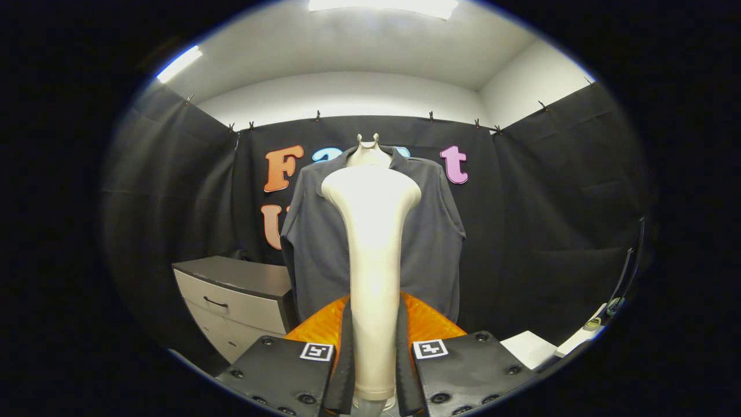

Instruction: Iron the clothes twice with a garment steamer, once on the left side and once on the right side.

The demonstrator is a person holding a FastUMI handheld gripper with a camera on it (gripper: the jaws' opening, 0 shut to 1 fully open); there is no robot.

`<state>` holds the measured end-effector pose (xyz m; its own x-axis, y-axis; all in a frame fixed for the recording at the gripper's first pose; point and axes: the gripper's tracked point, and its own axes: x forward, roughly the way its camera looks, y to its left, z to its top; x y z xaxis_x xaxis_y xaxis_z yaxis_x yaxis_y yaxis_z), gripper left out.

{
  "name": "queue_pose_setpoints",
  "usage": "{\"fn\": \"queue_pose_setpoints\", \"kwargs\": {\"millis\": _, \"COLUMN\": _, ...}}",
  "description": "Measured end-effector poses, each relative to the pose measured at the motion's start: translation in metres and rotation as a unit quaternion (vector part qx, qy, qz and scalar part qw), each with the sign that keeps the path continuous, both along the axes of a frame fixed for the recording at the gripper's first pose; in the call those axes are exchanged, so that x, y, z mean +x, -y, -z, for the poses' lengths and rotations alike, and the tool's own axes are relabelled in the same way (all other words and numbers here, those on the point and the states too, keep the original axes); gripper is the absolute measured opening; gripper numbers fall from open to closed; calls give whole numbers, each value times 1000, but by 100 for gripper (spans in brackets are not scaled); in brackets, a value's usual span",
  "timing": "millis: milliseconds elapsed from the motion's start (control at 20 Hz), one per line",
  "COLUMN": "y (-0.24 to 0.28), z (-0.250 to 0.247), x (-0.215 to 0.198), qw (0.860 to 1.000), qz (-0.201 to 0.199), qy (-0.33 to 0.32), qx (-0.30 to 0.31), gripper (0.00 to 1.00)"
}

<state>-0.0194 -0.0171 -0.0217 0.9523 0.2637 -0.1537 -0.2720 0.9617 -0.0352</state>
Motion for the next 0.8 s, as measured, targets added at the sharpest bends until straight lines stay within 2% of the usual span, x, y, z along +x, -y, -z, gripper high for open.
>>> {"fn": "queue_pose_setpoints", "kwargs": {"millis": 450, "y": -16, "z": -6, "x": -22, "qw": 1000, "qz": 23, "qy": 7, "qx": 5, "gripper": 36}}
{"fn": "queue_pose_setpoints", "kwargs": {"millis": 800, "y": -15, "z": -4, "x": -8, "qw": 999, "qz": 33, "qy": 7, "qx": 18, "gripper": 36}}
